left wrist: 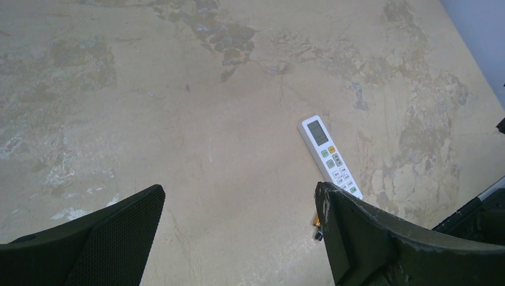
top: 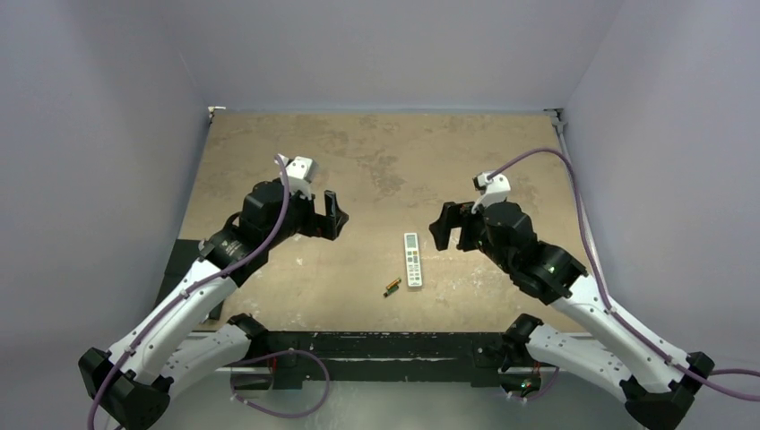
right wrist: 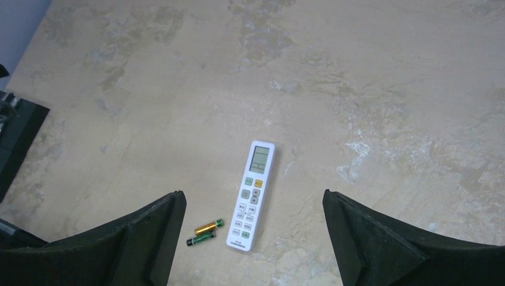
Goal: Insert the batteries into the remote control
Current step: Pick up the remote control from the center of the board.
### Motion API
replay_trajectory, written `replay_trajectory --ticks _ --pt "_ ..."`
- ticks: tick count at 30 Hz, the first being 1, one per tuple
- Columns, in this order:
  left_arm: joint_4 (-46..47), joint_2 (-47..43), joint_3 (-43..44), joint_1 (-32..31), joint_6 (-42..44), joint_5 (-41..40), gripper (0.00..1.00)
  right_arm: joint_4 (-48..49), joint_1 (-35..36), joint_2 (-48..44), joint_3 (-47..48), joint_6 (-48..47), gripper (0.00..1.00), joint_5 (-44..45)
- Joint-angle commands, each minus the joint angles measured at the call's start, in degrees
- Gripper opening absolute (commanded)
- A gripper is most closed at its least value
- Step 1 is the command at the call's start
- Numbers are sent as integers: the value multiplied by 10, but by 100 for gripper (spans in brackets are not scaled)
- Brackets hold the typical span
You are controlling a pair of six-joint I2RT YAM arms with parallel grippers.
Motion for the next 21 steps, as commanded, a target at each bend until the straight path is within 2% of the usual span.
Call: replay_trajectory --ticks 1,12,21 --pt "11 -10 -2 3 10 5 99 -2 0 24 -7 0 95 7" --pt "10 -13 -4 3 10 8 99 58 1 102 -56 30 89 -48" --pt "9 -7 -4 3 12 10 99 91 23 180 -66 53 86 -43"
